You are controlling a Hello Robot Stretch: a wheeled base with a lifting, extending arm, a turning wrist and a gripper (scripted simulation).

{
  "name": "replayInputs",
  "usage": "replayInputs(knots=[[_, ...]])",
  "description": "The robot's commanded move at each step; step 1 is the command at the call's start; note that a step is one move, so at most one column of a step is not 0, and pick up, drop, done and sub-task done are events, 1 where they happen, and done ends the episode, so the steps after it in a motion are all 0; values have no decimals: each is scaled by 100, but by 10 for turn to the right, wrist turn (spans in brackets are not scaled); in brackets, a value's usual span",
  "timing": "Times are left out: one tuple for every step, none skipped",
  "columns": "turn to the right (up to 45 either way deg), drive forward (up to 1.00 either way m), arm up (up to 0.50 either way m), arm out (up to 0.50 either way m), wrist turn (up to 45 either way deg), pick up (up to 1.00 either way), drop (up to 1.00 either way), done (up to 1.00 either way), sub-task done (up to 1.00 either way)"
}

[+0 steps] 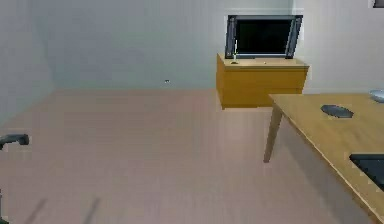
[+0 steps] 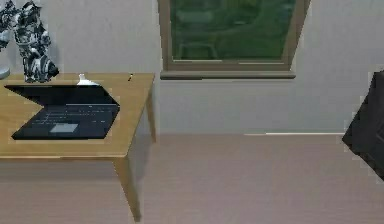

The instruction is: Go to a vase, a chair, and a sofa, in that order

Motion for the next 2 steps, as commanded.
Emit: replayInputs(knots=[[0, 100, 0, 0, 0, 0, 0, 0, 0], [0, 20, 0, 0, 0, 0, 0, 0, 0]])
